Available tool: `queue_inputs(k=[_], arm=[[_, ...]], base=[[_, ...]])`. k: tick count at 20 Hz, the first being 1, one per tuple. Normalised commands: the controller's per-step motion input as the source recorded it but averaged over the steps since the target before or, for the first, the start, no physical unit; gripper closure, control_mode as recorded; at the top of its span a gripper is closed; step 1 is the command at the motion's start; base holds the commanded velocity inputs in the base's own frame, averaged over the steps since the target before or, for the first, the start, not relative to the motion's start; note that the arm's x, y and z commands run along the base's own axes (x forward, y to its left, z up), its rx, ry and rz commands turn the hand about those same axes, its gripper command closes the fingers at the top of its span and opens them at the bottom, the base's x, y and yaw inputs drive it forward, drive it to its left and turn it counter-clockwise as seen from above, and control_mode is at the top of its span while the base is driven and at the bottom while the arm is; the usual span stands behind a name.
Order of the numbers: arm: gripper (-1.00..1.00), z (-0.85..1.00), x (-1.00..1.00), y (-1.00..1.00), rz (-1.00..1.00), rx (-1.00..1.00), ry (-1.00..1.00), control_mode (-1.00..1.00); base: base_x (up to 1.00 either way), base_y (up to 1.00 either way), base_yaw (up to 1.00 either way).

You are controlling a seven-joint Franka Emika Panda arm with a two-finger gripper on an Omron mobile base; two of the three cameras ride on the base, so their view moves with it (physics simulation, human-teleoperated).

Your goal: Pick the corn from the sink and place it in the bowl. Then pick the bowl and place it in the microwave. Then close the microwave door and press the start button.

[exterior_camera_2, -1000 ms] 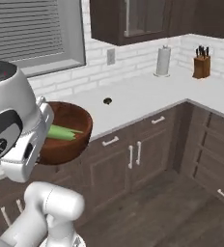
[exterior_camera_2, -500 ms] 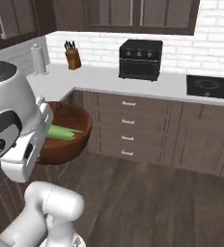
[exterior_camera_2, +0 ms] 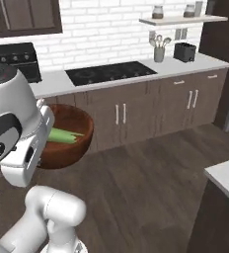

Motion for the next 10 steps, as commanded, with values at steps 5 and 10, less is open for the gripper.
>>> queue_inputs(k=[5, 10], arm=[[1.0, 0.0, 0.0, 0.0, 0.0, 0.0, 0.0, 1.0], [1.0, 0.0, 0.0, 0.0, 0.0, 0.0, 0.0, 1.0]], base=[[0.0, 0.0, -0.97], [-0.01, 0.0, -0.94]])
